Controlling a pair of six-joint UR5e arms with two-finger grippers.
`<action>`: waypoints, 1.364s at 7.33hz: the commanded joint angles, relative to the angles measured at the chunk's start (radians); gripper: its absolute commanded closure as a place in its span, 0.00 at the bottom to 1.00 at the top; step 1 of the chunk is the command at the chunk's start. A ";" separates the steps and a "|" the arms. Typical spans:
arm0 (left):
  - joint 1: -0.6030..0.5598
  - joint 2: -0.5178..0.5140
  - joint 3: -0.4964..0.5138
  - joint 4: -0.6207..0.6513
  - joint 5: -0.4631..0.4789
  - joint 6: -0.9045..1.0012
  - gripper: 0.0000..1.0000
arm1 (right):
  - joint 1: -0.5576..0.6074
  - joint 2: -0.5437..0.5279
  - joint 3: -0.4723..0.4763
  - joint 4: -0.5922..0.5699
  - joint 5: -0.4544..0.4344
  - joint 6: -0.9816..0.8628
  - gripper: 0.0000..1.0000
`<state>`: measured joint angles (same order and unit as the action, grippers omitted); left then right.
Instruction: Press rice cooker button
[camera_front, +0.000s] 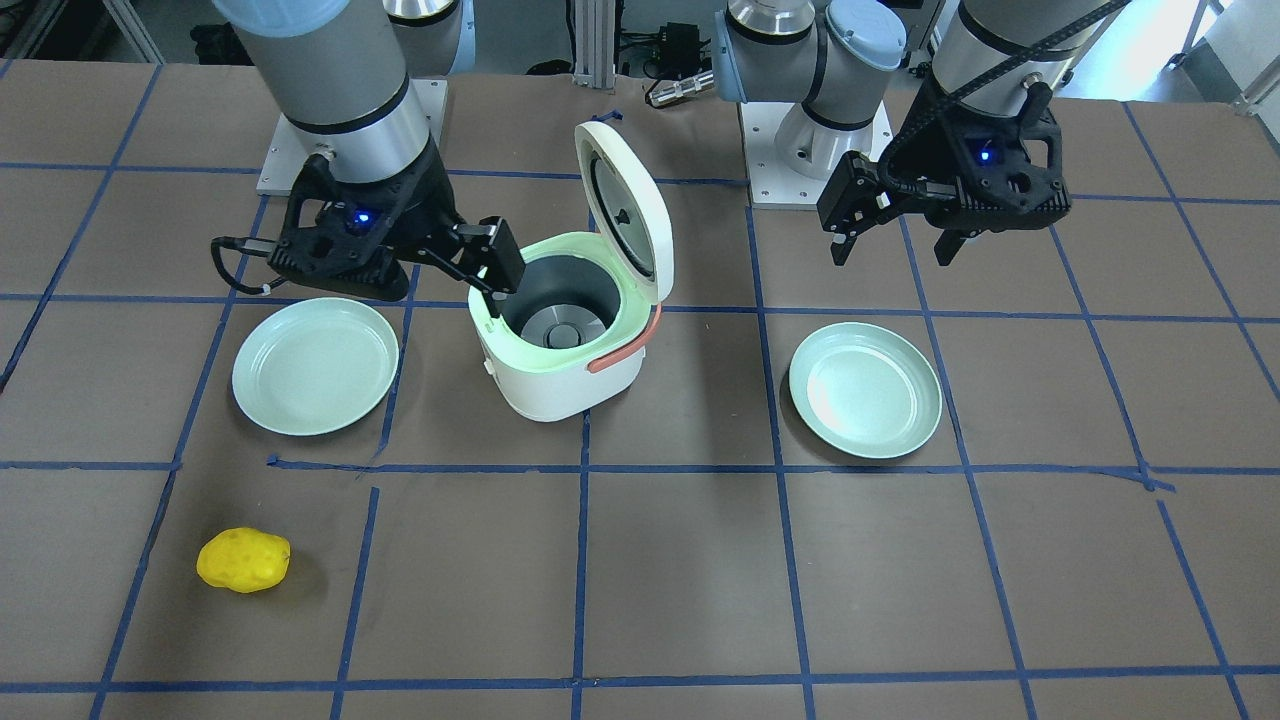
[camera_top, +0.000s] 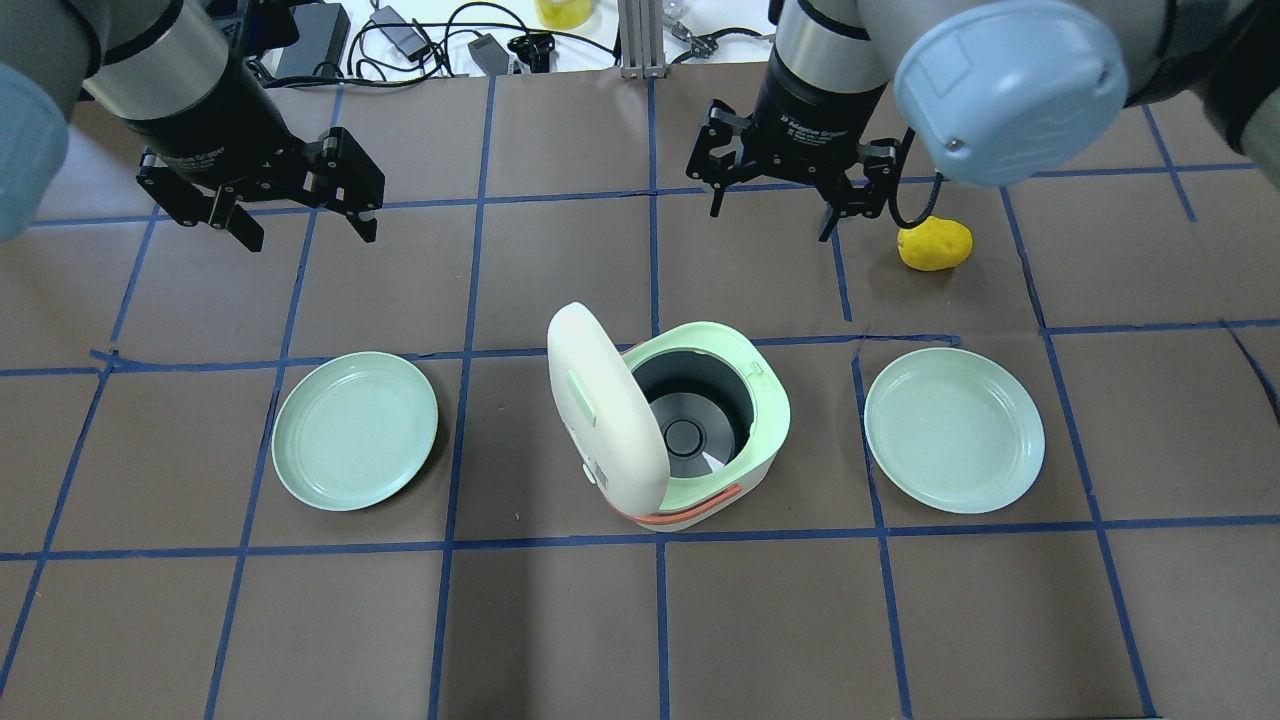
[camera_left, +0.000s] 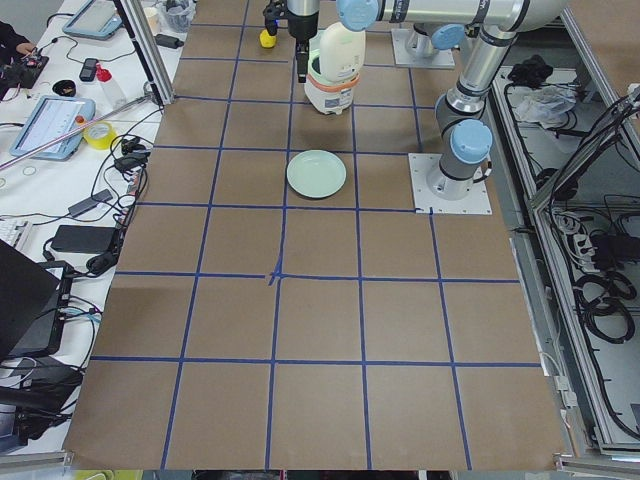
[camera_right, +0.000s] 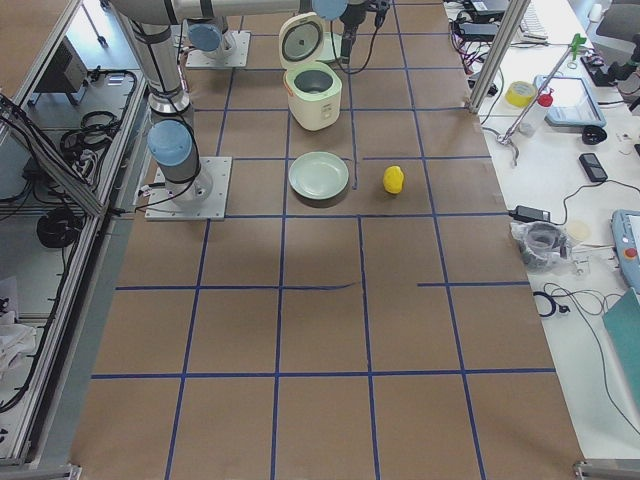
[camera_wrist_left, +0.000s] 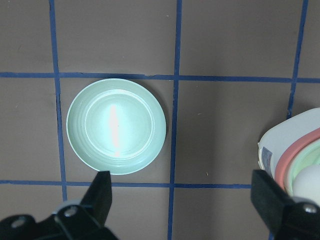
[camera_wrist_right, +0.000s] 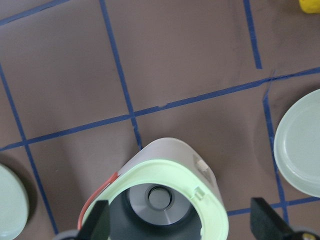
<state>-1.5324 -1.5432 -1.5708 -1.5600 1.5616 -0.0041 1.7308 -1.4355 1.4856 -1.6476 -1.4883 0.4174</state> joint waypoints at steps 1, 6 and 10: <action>0.000 0.000 0.000 0.000 0.000 0.000 0.00 | -0.113 -0.002 -0.001 0.032 -0.040 -0.099 0.00; 0.000 0.000 0.000 0.000 0.000 0.001 0.00 | -0.152 -0.057 -0.002 0.118 -0.158 -0.242 0.00; 0.000 0.000 0.000 0.000 0.000 0.001 0.00 | -0.160 -0.059 -0.005 0.127 -0.058 -0.299 0.00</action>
<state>-1.5325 -1.5432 -1.5708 -1.5601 1.5616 -0.0037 1.5736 -1.4931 1.4807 -1.5221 -1.5504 0.1220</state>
